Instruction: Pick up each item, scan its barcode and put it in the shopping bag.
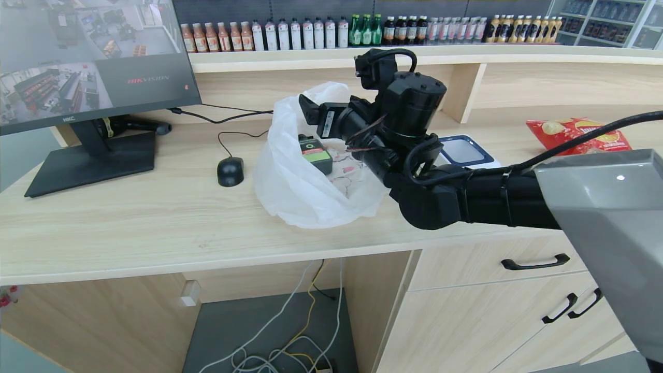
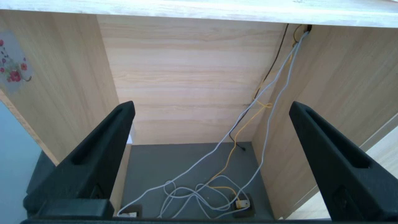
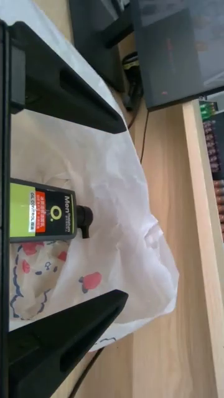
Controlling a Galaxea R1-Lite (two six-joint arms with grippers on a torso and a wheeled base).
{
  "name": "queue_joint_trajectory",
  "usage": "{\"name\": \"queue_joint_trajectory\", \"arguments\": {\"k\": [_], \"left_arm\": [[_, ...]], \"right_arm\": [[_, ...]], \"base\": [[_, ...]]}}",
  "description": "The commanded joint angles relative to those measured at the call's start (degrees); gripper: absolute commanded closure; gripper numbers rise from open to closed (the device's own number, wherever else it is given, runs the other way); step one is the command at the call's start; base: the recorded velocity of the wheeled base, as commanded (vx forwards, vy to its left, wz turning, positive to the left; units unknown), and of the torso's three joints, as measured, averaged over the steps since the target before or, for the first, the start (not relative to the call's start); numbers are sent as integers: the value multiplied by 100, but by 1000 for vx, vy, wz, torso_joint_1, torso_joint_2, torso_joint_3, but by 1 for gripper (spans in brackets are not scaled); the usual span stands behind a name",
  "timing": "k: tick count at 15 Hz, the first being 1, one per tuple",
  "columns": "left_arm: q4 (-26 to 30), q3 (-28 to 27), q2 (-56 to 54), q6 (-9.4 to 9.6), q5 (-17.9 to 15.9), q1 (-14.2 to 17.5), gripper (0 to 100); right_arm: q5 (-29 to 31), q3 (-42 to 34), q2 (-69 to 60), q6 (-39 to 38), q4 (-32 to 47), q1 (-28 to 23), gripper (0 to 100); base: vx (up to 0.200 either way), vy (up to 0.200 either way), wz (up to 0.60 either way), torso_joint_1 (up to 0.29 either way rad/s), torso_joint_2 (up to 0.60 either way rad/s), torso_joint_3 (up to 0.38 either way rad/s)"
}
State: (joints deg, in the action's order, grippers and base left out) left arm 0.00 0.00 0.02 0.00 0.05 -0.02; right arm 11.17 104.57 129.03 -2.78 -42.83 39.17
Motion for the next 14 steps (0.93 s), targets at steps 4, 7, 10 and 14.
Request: {"name": "queue_joint_trajectory", "arguments": {"k": [4,7,10,14], "left_arm": [[0,0,-2,0,4,2,0],[0,0,-2,0,4,2,0],[0,0,-2,0,4,-6,0],[0,0,-2,9,-5,-6,0]], "right_arm": [[-18,-1563,-888,155,-1096,-6,0],[-62,-3654,-1178,445,-3118,-6,0],[-123,-4691,-1319,471,-4331,3,0],[-457,-5307,-1494,647,-4717,-23,0]], "base": [[0,0,0,0,0,0],[0,0,0,0,0,0],[0,0,0,0,0,0],[0,0,0,0,0,0]]}}
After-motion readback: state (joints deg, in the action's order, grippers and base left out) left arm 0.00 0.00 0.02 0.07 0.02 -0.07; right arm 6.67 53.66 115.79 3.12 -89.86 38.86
